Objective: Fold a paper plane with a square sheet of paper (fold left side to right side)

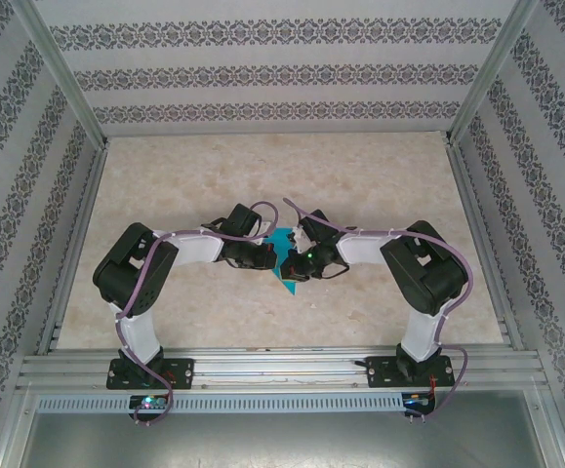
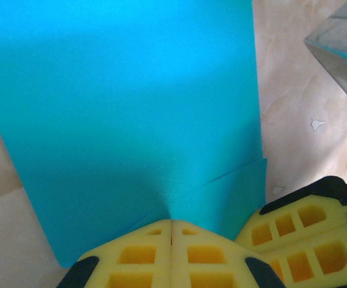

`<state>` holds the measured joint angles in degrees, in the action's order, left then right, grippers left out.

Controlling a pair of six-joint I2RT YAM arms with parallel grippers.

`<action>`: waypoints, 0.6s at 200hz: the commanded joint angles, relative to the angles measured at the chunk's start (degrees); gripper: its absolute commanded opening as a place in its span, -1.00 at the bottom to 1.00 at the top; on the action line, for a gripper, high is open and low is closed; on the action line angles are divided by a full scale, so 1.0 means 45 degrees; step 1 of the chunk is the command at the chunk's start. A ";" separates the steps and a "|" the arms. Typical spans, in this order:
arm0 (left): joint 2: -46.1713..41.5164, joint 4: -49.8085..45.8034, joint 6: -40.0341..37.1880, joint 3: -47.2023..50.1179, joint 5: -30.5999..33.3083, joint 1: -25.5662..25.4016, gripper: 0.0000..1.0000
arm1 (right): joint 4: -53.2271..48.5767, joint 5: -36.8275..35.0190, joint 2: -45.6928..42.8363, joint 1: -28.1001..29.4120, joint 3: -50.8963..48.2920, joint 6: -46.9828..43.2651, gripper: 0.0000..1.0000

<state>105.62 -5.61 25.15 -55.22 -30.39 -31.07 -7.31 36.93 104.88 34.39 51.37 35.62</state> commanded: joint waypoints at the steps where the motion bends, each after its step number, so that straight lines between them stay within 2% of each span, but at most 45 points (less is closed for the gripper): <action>1: 0.0793 -0.1525 0.0241 0.0089 0.1341 -0.0124 -1.00 | -0.1300 -0.0082 -0.0313 0.0278 -0.0743 -0.0310 -1.00; 120: 0.0913 -0.1762 0.0431 0.0038 0.1519 -0.0010 -1.00 | -0.2485 0.0056 -0.1060 0.0260 -0.1607 -0.0863 -1.00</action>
<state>106.08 -7.29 26.26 -56.29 -30.13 -31.07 -9.63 36.97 100.51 34.76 46.65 33.54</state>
